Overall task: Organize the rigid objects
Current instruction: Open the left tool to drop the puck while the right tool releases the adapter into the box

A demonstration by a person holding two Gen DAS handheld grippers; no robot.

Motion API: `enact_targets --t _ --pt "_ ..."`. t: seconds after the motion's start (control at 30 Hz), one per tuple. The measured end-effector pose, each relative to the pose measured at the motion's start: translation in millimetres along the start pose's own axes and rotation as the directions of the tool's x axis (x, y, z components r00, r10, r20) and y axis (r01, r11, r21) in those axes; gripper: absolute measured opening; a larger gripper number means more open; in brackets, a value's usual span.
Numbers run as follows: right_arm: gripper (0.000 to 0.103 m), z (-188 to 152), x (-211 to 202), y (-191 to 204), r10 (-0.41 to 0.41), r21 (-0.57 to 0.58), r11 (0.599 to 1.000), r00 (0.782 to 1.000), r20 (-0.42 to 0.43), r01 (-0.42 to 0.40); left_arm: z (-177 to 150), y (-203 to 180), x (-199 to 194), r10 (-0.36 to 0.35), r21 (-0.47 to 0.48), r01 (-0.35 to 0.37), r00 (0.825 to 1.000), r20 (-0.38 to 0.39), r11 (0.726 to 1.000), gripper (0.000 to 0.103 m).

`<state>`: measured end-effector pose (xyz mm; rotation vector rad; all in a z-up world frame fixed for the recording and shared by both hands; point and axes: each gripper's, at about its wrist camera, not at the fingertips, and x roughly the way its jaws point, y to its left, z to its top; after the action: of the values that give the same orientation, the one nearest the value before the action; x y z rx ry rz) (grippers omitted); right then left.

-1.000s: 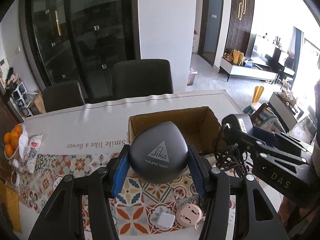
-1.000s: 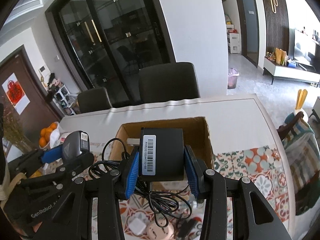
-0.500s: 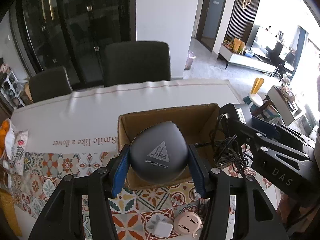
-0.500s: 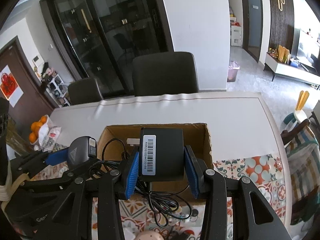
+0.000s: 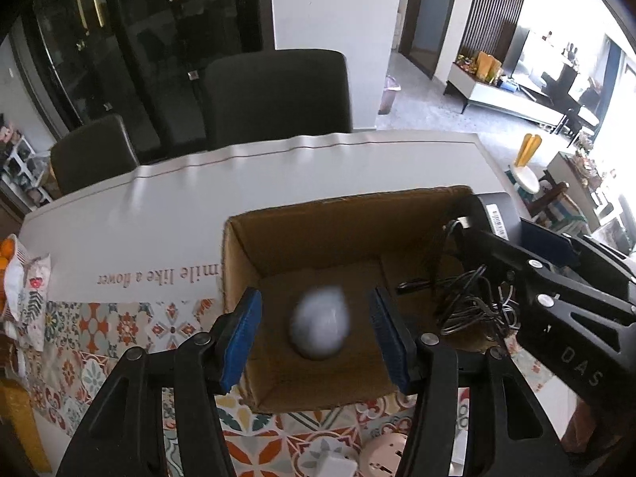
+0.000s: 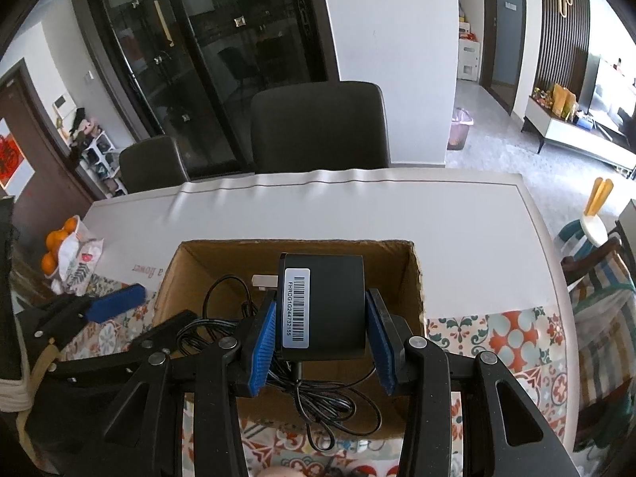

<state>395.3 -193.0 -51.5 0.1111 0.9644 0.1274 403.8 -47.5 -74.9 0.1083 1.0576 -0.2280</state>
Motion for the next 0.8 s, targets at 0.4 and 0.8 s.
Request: enact_targets --t 0.4,0.8 --pt "0.065 8 5 8 0.002 0.003 1.0 1.0 0.003 -0.002 -8 32 -29 0.101 -0.086 -0.095 0.992 0.076 0.992 0.078" --pt "0.071 -19 -68 8 -0.043 0.015 0.999 0.995 0.092 0.042 -27 32 -75 0.136 -0.09 -0.122 0.976 0.168 0.988 0.094"
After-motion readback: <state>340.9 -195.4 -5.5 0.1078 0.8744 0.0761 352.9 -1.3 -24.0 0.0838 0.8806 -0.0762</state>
